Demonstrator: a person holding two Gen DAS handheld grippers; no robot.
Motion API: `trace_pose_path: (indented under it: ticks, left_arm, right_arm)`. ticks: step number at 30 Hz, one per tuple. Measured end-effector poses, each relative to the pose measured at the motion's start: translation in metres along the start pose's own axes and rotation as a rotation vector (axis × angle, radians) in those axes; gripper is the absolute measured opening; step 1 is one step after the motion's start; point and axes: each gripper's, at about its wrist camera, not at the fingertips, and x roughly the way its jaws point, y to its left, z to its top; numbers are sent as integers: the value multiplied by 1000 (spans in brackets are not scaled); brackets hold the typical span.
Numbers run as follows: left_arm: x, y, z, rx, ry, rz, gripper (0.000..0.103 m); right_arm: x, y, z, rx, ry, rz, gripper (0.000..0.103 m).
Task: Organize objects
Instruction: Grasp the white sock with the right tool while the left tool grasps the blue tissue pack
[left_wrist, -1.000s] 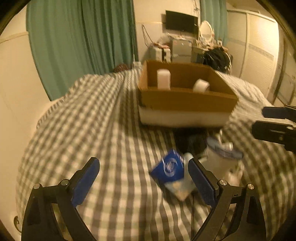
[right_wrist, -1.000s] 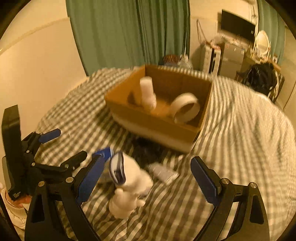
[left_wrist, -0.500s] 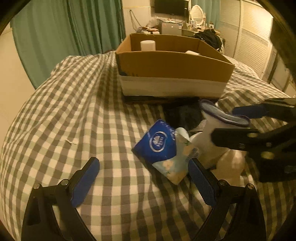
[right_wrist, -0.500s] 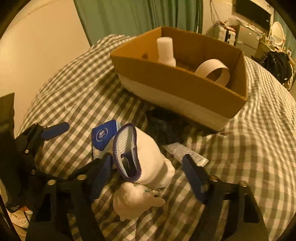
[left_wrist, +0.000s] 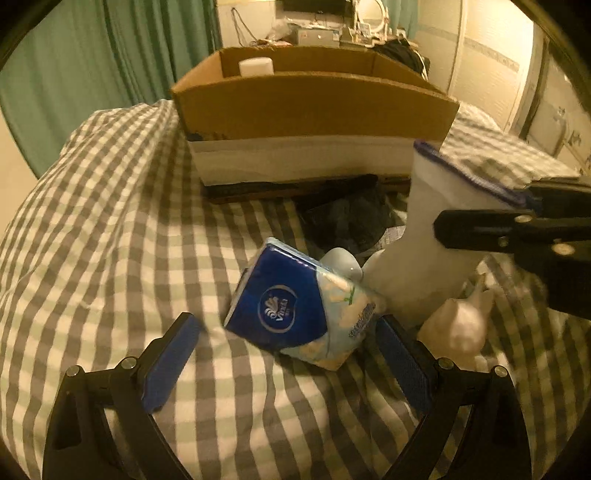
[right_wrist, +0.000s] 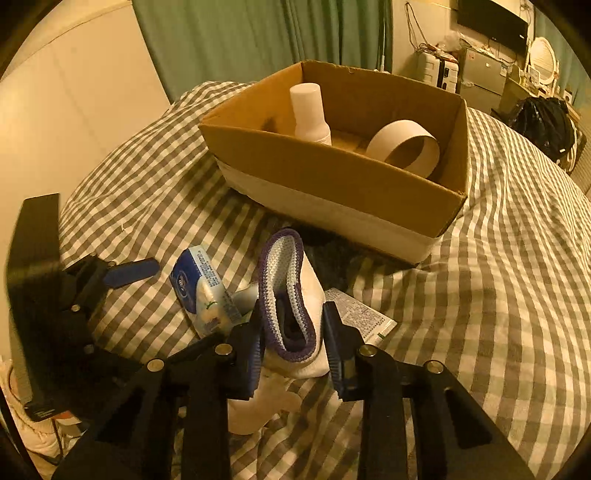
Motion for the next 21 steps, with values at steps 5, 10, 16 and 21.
trace_pose_path:
  ticks: [5, 10, 16, 21]
  left_arm:
    - [12, -4, 3, 38, 7, 24, 99]
    - [11, -2, 4, 38, -8, -10, 85]
    - [5, 5, 4, 26, -24, -21, 81]
    - [-17, 12, 4, 8, -65, -33, 81]
  right_arm:
    - [0, -2, 0, 12, 1, 0, 29]
    - [0, -4, 0, 25, -3, -3, 29]
    - [-4, -4, -1, 26, -19, 0, 29]
    - [-19, -1, 1, 17, -61, -6, 26]
